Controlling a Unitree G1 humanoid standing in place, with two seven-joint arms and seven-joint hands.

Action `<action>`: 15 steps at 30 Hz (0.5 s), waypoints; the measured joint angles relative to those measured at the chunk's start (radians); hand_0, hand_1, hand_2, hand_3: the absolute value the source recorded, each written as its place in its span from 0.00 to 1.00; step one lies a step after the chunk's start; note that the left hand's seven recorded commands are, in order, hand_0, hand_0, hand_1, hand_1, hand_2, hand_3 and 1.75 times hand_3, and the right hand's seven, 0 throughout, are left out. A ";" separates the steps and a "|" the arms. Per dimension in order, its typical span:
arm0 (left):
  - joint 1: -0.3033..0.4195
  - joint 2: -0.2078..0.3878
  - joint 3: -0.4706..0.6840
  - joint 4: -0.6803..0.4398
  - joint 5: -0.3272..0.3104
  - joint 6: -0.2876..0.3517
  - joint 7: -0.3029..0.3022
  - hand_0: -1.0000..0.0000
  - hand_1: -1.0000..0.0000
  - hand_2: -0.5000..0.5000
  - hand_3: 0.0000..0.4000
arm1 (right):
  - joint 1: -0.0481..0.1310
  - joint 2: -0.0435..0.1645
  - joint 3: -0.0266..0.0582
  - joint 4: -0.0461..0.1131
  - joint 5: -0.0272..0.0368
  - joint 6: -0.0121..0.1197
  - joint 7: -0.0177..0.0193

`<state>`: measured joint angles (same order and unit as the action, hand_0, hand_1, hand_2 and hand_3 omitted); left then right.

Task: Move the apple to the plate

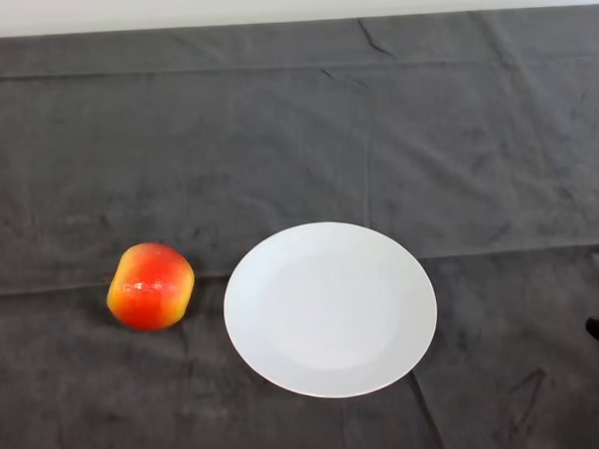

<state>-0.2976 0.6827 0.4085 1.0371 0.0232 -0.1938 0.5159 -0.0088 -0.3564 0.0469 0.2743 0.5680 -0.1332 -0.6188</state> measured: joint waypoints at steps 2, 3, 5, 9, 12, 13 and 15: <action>0.000 0.000 0.000 0.000 0.000 0.000 0.000 1.00 1.00 0.50 0.00 | 0.000 0.000 0.0000 0.000 0.0000 0.000 0.0000; 0.000 0.000 0.000 0.000 0.000 0.000 0.000 1.00 1.00 0.50 0.00 | 0.000 0.000 0.0000 0.000 0.0000 0.000 0.0000; 0.000 0.000 0.000 0.000 0.000 0.000 0.000 1.00 1.00 0.50 0.00 | 0.000 0.000 0.0000 0.000 0.0000 0.000 0.0000; -0.001 0.000 -0.001 0.000 0.000 0.000 0.000 1.00 1.00 0.50 0.00 | 0.000 0.000 0.0000 0.000 0.0000 0.000 0.0000; -0.002 0.000 -0.002 0.000 0.000 0.000 0.000 1.00 1.00 0.50 0.00 | 0.000 0.000 0.0000 0.000 0.0000 0.000 0.0000; -0.003 0.000 -0.002 0.000 0.000 0.000 0.000 1.00 1.00 0.50 0.00 | 0.000 0.000 0.0000 0.000 0.0000 0.000 0.0000; -0.004 0.000 -0.002 0.000 0.000 0.000 0.000 1.00 1.00 0.50 0.00 | 0.000 0.000 0.0000 0.000 0.0000 0.000 0.0000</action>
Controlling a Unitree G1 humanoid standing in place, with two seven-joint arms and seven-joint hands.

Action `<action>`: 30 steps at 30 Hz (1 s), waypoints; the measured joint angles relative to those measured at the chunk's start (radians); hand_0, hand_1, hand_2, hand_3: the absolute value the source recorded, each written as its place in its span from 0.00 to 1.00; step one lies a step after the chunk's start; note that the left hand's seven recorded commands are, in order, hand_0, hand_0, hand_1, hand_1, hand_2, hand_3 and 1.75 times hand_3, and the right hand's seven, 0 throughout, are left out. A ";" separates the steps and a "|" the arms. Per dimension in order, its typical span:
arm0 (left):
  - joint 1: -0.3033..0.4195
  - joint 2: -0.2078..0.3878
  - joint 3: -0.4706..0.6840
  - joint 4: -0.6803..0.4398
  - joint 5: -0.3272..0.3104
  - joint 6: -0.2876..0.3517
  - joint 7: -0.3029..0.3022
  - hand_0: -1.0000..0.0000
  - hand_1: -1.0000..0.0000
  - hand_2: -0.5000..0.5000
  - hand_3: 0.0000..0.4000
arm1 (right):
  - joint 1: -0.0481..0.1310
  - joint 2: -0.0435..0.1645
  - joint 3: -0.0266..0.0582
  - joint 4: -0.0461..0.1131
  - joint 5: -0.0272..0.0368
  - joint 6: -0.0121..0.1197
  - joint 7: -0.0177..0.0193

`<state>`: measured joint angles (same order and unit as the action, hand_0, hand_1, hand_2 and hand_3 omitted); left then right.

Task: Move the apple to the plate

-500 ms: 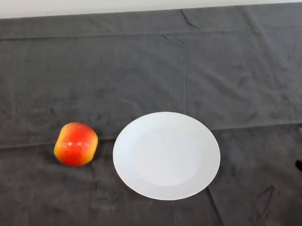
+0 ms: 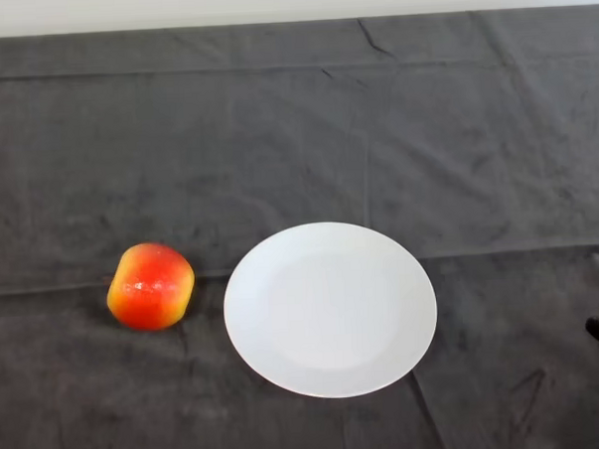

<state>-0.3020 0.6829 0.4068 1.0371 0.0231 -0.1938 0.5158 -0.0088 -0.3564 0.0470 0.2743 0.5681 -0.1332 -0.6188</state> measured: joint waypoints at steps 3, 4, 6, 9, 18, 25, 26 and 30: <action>-0.005 0.000 0.000 0.000 0.000 0.000 0.000 1.00 1.00 0.50 0.00 | 0.000 0.000 0.0000 0.000 0.0000 0.000 0.0000; -0.007 0.000 0.000 0.000 0.000 0.000 0.000 1.00 1.00 0.50 0.00 | 0.000 0.000 0.0000 0.000 0.0000 0.000 0.0000; -0.016 0.000 0.000 0.000 0.000 -0.002 0.000 1.00 1.00 0.50 0.00 | 0.000 0.000 -0.0001 0.000 0.0000 0.000 -0.0004; -0.036 0.002 -0.001 0.000 0.000 -0.007 0.000 1.00 1.00 0.50 0.00 | 0.000 0.000 0.0000 0.000 0.0000 0.000 -0.0026; -0.044 0.004 -0.003 0.000 -0.002 -0.023 -0.004 1.00 1.00 0.50 0.00 | 0.000 0.000 0.0015 0.000 0.0000 -0.001 -0.0026; -0.087 0.004 -0.006 0.000 -0.003 -0.048 -0.021 1.00 1.00 0.50 0.00 | 0.000 0.000 0.0015 0.000 0.0001 -0.001 -0.0069; -0.094 0.004 -0.008 0.000 -0.003 -0.057 -0.024 1.00 1.00 0.50 0.00 | 0.000 0.000 0.0016 0.000 0.0001 -0.001 -0.0068; -0.127 0.004 -0.009 0.000 -0.003 -0.084 -0.031 1.00 1.00 0.50 0.00 | 0.000 0.000 0.0030 0.000 0.0001 -0.004 -0.0068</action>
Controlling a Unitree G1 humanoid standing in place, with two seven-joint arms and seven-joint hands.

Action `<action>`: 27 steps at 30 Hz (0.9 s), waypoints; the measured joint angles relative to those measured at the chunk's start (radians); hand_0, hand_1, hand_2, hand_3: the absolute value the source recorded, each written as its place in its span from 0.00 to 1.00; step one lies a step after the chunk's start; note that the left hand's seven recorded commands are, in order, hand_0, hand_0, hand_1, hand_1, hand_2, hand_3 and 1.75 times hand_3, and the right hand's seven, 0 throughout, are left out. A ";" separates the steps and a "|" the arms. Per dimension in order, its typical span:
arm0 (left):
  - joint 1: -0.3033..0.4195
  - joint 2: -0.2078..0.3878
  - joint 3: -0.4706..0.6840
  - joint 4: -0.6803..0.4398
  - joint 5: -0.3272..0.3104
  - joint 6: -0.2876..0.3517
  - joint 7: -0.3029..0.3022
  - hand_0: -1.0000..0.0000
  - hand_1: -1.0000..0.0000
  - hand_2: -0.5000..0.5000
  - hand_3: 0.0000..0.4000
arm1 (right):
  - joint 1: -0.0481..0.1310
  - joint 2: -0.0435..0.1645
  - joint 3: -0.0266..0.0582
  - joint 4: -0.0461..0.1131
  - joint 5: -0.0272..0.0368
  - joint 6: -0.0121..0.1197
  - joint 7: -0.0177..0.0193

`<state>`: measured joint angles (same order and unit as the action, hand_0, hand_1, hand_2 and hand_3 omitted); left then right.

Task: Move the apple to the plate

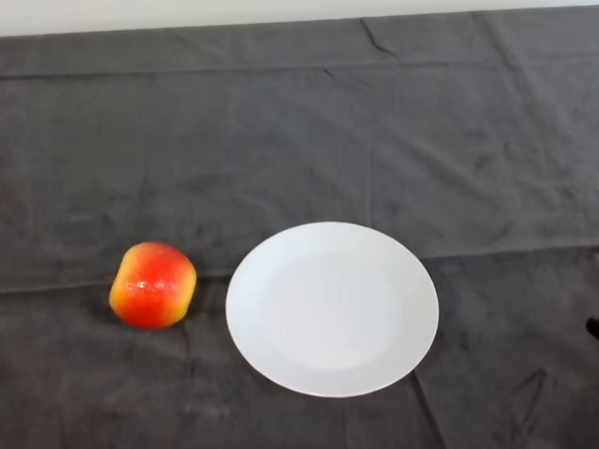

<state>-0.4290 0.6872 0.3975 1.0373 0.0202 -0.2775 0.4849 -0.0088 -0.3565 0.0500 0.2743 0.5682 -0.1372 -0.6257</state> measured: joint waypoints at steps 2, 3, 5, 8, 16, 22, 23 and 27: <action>-0.020 0.000 -0.015 0.000 0.000 -0.011 -0.008 1.00 1.00 0.50 0.00 | 0.000 0.000 0.0001 0.000 0.0001 -0.002 -0.0003; -0.027 0.000 -0.026 0.000 0.000 -0.018 -0.011 1.00 1.00 0.50 0.00 | 0.000 0.000 0.0001 0.000 0.0001 -0.003 -0.0005; -0.036 -0.001 -0.034 0.000 0.000 -0.041 -0.024 1.00 1.00 0.50 0.00 | 0.000 0.000 0.0016 0.000 0.0000 -0.004 0.0001; -0.056 -0.005 -0.038 0.000 0.000 -0.063 -0.044 1.00 1.00 0.50 0.00 | 0.000 0.000 0.0030 0.000 0.0000 -0.005 0.0001; -0.079 -0.014 -0.074 0.000 0.000 -0.138 -0.120 1.00 1.00 0.50 0.00 | 0.000 0.000 0.0042 0.000 0.0000 -0.005 0.0000; -0.117 -0.045 -0.081 0.000 -0.001 -0.178 -0.155 1.00 1.00 0.50 0.00 | 0.000 0.000 0.0040 0.000 0.0000 -0.006 -0.0004; -0.125 -0.053 -0.087 0.000 -0.001 -0.188 -0.160 1.00 1.00 0.50 0.00 | 0.000 0.000 0.0040 0.000 -0.0001 -0.006 -0.0004; -0.150 -0.080 -0.114 0.000 0.001 -0.217 -0.181 1.00 1.00 0.50 0.00 | 0.000 0.000 0.0041 0.000 -0.0001 -0.007 -0.0001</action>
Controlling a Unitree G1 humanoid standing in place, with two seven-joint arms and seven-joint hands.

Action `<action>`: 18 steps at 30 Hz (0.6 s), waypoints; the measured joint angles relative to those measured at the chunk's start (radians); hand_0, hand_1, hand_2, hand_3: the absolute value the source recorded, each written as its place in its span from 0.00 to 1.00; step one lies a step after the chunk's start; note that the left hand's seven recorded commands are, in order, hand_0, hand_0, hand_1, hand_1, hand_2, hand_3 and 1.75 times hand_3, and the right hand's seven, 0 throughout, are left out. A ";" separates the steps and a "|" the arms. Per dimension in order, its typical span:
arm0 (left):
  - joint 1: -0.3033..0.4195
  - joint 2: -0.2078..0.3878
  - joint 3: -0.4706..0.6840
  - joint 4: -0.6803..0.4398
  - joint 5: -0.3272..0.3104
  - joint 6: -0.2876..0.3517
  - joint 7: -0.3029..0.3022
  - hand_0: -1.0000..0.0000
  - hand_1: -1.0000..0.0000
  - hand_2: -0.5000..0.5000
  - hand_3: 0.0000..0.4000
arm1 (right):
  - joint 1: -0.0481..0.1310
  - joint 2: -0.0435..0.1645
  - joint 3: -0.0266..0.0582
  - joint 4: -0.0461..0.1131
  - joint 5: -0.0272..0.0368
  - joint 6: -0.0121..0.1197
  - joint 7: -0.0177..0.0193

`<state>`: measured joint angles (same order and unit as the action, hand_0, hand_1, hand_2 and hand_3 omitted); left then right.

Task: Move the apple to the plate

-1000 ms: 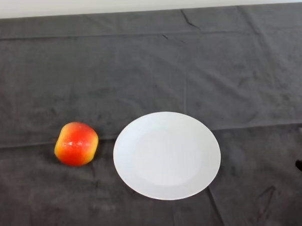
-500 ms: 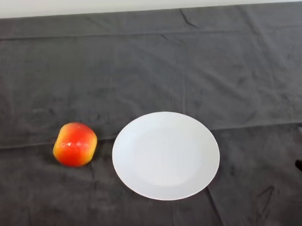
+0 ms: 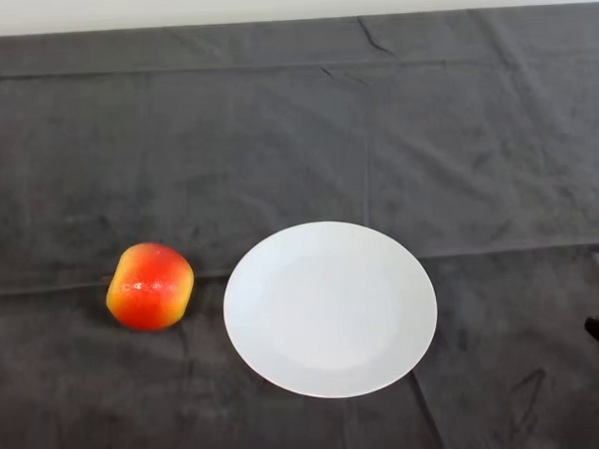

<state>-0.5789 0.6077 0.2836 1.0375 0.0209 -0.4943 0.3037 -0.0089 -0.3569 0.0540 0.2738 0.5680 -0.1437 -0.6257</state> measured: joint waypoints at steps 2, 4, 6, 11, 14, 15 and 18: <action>-0.006 -0.017 -0.009 0.000 0.000 -0.013 -0.009 1.00 1.00 0.50 0.00 | 0.000 0.000 0.0002 -0.001 0.0000 -0.001 0.0000; -0.007 -0.036 -0.036 0.000 0.003 -0.025 -0.017 1.00 1.00 0.50 0.00 | 0.000 0.000 0.0002 -0.001 0.0000 -0.001 -0.0001; -0.007 -0.058 -0.043 0.000 0.007 -0.029 -0.027 1.00 1.00 0.50 0.00 | 0.000 0.000 0.0002 -0.001 -0.0001 -0.003 -0.0001; -0.007 -0.096 -0.080 0.000 0.015 -0.045 -0.055 1.00 1.00 0.50 0.00 | 0.000 0.000 0.0000 -0.001 -0.0003 -0.003 -0.0001; -0.007 -0.115 -0.098 0.000 0.033 -0.046 -0.073 1.00 1.00 0.50 0.00 | 0.000 0.000 0.0000 -0.002 -0.0005 -0.004 -0.0001; -0.007 -0.120 -0.109 0.000 0.034 -0.046 -0.082 1.00 1.00 0.50 0.00 | 0.000 0.000 0.0000 -0.002 -0.0005 -0.004 -0.0001; -0.007 -0.146 -0.121 -0.001 0.044 -0.049 -0.104 1.00 1.00 0.50 0.00 | 0.000 -0.001 0.0000 -0.002 -0.0005 -0.005 -0.0001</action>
<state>-0.5859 0.4612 0.1629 1.0361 0.0650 -0.5430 0.2001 -0.0094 -0.3577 0.0540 0.2723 0.5675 -0.1489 -0.6258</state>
